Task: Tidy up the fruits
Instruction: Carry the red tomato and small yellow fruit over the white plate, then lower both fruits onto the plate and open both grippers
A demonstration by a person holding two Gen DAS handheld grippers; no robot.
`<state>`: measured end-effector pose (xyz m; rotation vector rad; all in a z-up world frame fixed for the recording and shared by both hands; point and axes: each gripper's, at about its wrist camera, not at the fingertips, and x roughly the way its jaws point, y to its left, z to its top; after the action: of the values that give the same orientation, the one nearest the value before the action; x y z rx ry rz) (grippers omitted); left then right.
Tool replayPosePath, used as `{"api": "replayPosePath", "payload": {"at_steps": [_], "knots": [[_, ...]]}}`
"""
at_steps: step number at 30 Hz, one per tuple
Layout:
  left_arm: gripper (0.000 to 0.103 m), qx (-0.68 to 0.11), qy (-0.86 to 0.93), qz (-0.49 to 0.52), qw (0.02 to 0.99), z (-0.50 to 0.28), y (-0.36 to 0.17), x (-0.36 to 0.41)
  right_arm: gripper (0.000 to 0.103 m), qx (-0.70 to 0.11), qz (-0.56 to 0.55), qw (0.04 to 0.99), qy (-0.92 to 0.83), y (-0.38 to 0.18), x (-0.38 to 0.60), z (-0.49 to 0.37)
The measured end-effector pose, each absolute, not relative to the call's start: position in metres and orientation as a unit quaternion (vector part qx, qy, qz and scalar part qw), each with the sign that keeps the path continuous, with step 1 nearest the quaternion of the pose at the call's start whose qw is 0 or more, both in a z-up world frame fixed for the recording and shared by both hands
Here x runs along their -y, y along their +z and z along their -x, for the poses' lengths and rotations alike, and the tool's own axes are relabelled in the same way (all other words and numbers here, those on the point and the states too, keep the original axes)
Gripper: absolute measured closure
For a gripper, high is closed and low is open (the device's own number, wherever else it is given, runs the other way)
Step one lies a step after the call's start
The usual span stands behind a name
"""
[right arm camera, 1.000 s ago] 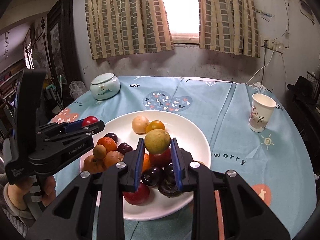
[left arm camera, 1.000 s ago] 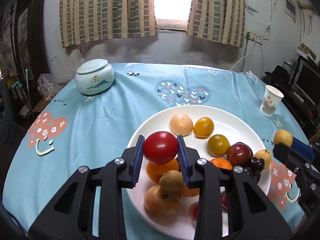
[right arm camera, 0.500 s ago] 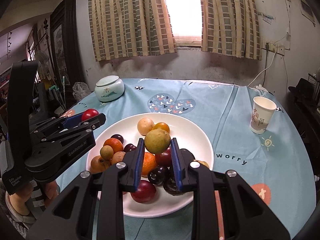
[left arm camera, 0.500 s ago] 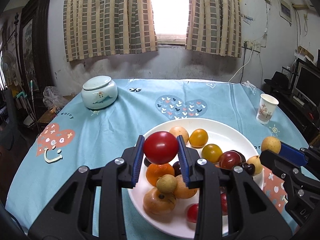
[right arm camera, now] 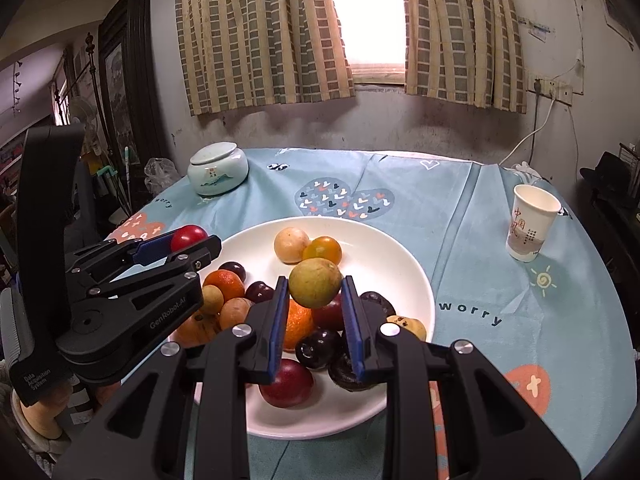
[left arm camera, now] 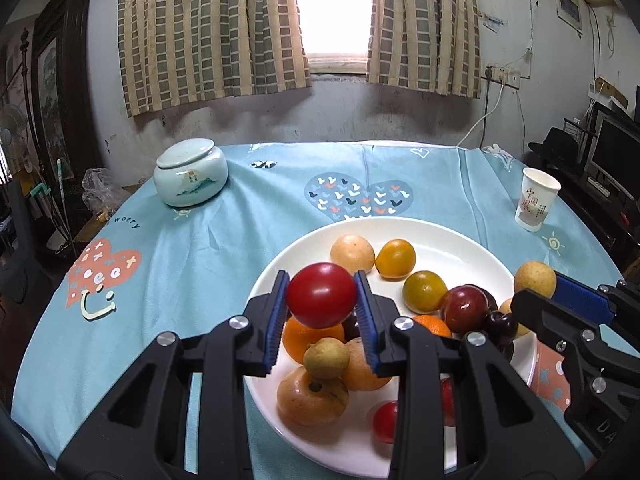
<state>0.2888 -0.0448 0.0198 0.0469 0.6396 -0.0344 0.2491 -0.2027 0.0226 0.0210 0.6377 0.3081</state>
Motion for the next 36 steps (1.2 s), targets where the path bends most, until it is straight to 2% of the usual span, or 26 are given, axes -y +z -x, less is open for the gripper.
{"api": "replayPosePath", "payload": {"at_steps": [13,20,27,36], "knots": [[0.070,-0.321,-0.022,-0.031,0.946,-0.282,0.020,0.042,0.076,-0.317,-0.009,0.935,0.158,0.022,0.201,-0.242],[0.070,-0.336,-0.024,-0.031,0.941,-0.237,0.008,0.024,0.076,-0.324,-0.010,0.932,0.163,0.016,0.199,-0.218],[0.069,-0.312,-0.042,-0.057,0.947,-0.193,0.012,0.034,0.076,-0.316,-0.016,0.934,0.164,0.014,0.199,-0.178],[0.069,-0.340,-0.054,-0.054,0.937,-0.223,-0.005,0.053,0.076,-0.334,0.000,0.933,0.135,-0.007,0.191,-0.201]]}}
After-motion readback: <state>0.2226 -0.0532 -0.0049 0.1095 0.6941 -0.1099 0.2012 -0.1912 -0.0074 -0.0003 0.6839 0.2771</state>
